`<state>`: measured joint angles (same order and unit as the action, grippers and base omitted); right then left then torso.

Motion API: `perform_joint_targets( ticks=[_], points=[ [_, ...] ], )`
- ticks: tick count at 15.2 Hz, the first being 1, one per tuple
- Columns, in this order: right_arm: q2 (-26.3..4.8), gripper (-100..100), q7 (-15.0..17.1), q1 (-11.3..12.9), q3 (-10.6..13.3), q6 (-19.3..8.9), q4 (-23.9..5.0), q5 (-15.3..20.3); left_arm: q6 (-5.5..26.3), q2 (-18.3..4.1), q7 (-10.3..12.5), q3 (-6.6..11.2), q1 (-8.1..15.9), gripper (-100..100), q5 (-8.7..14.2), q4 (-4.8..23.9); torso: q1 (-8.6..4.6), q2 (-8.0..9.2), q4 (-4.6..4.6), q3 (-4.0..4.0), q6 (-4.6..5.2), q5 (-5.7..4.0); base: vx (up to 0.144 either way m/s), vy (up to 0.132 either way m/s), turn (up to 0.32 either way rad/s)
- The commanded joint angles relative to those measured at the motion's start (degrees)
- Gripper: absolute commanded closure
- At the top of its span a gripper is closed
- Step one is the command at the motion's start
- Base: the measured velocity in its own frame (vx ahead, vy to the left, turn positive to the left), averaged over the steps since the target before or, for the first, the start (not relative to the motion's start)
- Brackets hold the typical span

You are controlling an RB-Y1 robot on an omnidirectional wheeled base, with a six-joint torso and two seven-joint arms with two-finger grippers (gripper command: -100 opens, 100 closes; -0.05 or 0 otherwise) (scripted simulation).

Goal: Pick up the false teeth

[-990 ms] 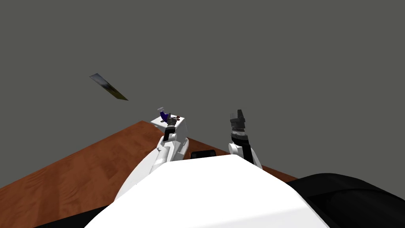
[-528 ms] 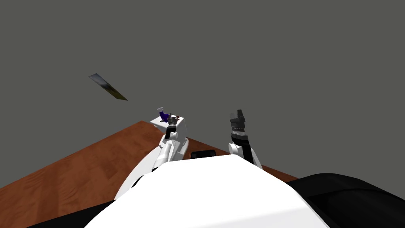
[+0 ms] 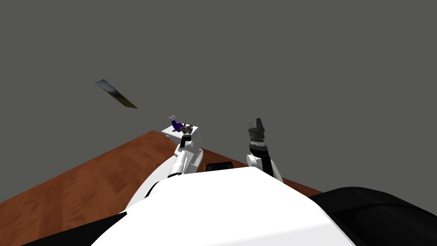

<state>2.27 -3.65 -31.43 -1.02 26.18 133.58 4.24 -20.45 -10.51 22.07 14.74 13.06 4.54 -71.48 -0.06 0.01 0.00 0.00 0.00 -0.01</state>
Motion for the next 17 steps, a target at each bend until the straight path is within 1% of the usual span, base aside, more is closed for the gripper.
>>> perform_joint_targets(
  ticks=[1,2,3,4,5,6,7,8,9,10,11,12,13,15,16,17],
  points=[
    [0.00,0,0.00,0.00,0.00,0.00,0.00,0.00,-0.03,0.19,0.86,0.77,2.25,-100,0.55,2.86,0.00,0.00,0.00,0.00,0.00,0.00,-0.010,-0.017,-0.002],
    [0.00,0,0.00,0.00,0.00,0.00,0.00,0.00,-0.03,0.19,0.86,0.77,2.25,-100,0.55,4.06,-0.01,0.00,0.00,0.00,0.01,0.00,-0.011,-0.016,-0.004],
    [0.00,0,0.00,0.00,0.00,0.00,0.00,0.00,0.00,0.33,1.44,1.33,3.87,-100,0.95,5.48,-0.01,0.01,0.00,0.00,0.00,0.00,-0.013,-0.016,-0.001],
    [0.00,0,0.00,0.00,0.00,0.00,0.00,0.00,0.00,0.33,1.44,1.33,3.87,-100,0.95,6.64,-0.01,0.01,0.01,0.01,0.00,0.00,-0.012,-0.014,-0.002],
    [0.00,0,0.00,0.00,0.00,0.00,0.00,0.00,0.00,0.33,1.44,1.33,3.87,-100,0.95,6.64,-0.01,0.02,0.00,0.01,0.00,0.00,-0.008,-0.011,0.000],
    [0.00,0,0.00,0.00,0.00,0.00,0.00,0.00,0.03,0.46,1.99,1.88,5.42,-100,1.32,8.48,0.01,0.02,0.01,0.01,-0.01,0.00,-0.008,-0.010,0.004],
    [0.00,0,0.00,0.00,0.00,0.00,0.00,0.00,0.03,0.46,1.99,1.88,5.42,-100,1.32,9.10,0.01,0.01,0.00,0.01,0.00,0.00,-0.007,-0.010,-0.001],
    [0.00,0,0.00,0.00,0.00,0.00,0.00,0.00,0.05,0.58,2.51,2.41,6.90,-100,1.68,10.62,0.01,0.01,0.00,0.01,0.00,0.00,-0.007,-0.008,0.002],
    [0.00,0,0.00,0.00,0.00,0.00,0.00,0.00,0.05,0.58,2.51,2.41,6.90,-100,1.68,11.43,0.02,0.00,0.00,0.00,0.00,0.00,-0.006,-0.007,0.000],
    [0.00,0,0.00,0.00,0.00,0.00,0.00,0.00,0.07,0.69,3.01,2.92,8.30,-100,2.02,13.27,0.02,0.00,0.00,0.00,0.00,0.00,-0.006,-0.006,0.002],
    [0.00,0,0.00,0.00,0.00,0.00,0.00,0.00,0.07,0.69,3.01,2.92,8.30,-100,2.02,13.62,0.03,0.00,0.00,0.00,0.00,0.00,-0.005,-0.005,0.003],
    [0.00,0,0.00,0.00,0.00,0.00,0.00,0.00,0.08,0.79,3.47,3.41,9.61,-100,2.34,15.34,0.03,0.00,0.00,0.00,0.00,0.01,0.000,0.000,0.000],
    [0.00,0,0.00,0.00,0.00,0.00,0.00,0.00,0.08,0.79,3.47,3.41,9.61,-100,2.34,15.67,0.04,0.00,0.00,0.00,0.00,0.01,0.000,0.000,0.000],
    [0.00,0,0.00,0.00,0.00,0.00,0.00,0.00,0.09,0.96,4.29,4.31,11.93,-100,2.90,19.10,0.05,-0.01,0.00,0.00,0.00,0.01,-0.003,0.002,0.005],
    [0.00,0,0.00,0.00,0.00,0.00,0.00,0.00,0.09,0.96,4.29,4.31,11.93,-100,2.90,19.26,0.06,-0.01,0.00,0.00,0.00,0.01,-0.004,0.005,0.007],
    [0.00,0,0.00,0.00,0.00,0.00,0.00,0.00,0.08,1.03,4.64,4.71,12.93,-100,3.14,20.78,0.07,0.00,0.00,0.00,-0.01,0.01,-0.004,0.007,0.011]
  ],
)
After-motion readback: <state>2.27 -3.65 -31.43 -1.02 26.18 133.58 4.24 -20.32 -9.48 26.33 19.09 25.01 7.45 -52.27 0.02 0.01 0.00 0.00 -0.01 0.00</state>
